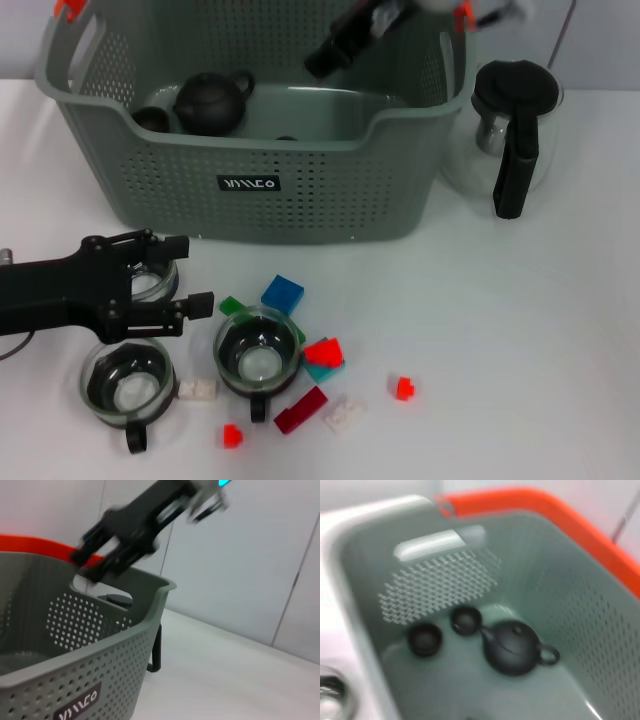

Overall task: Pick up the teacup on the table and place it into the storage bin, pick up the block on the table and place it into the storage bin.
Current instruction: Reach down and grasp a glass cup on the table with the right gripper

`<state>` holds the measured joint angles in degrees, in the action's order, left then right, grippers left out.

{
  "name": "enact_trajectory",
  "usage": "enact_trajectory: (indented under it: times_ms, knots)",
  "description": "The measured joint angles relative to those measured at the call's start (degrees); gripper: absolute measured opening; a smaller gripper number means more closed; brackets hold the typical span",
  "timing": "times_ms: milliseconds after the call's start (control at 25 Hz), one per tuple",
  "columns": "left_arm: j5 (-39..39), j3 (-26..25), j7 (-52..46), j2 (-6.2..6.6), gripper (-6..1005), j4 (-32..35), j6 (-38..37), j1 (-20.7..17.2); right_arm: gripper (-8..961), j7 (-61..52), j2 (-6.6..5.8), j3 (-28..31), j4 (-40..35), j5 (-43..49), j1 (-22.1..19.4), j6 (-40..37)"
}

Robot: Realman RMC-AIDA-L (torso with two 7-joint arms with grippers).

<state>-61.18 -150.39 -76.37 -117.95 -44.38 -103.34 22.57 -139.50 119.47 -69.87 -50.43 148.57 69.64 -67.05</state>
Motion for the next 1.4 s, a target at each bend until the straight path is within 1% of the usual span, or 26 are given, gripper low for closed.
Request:
enact_trajectory:
  times_ms: [120,160,240,280,360,440,520,640,800,960,1200,1400]
  knots:
    - [0.0,-0.96,0.0,0.0,873,0.03,-0.37,0.01,506,0.32,-0.03,1.36,-16.0,-2.99,-3.78,-12.73]
    - [0.0,-1.18,0.0,0.03,873,0.04,-0.43,0.01,545,0.56,-0.11,1.61,-20.11,-4.32,-4.78,-16.05]
    - [-0.01,-1.46,0.0,0.09,873,0.09,-0.49,0.0,543,1.63,-0.43,1.68,-26.86,-8.56,-6.67,-23.16]
    - [0.0,-1.7,0.0,0.13,873,0.09,-0.52,-0.01,542,2.39,-0.53,1.55,-28.6,-10.92,-7.39,-26.29]
    - [0.0,-2.07,0.0,0.17,873,0.1,-0.54,-0.06,541,4.04,-0.32,1.01,-29.54,-14.01,-8.68,-30.73]
    - [0.0,-2.41,0.04,0.21,873,0.09,-0.56,-0.07,539,5.5,0.42,-0.89,-28.74,-14.09,-10.29,-33.12]
    - [0.01,-2.64,0.06,0.25,873,0.09,-0.55,-0.08,538,6.28,0.79,-4.33,-27.59,-13.36,-11.99,-33.0]
    - [0.08,-3.47,0.07,0.5,873,0.09,-0.49,-0.19,538,8.59,0.86,-10.4,-26.36,-13.77,-14.74,-30.27]
    - [0.13,-3.76,-0.27,0.71,873,0.09,0.15,-0.24,538,13.24,1.01,-16.43,-25.0,-17.48,-17.74,-26.84]
    - [0.46,-4.92,-0.84,0.86,873,0.09,0.61,-0.41,538,15.55,1.06,-20.7,-21.02,-20.65,-17.77,-24.34]
    - [0.63,-5.69,-2.07,1.34,873,0.22,1.14,-2.02,537,17.1,1.29,-26.96,-14.04,-23.37,-16.0,-18.94]
    - [0.63,-6.28,-2.04,1.34,873,0.18,1.0,-2.85,537,21.37,1.37,-32.78,-12.54,-23.79,-15.6,-16.0]
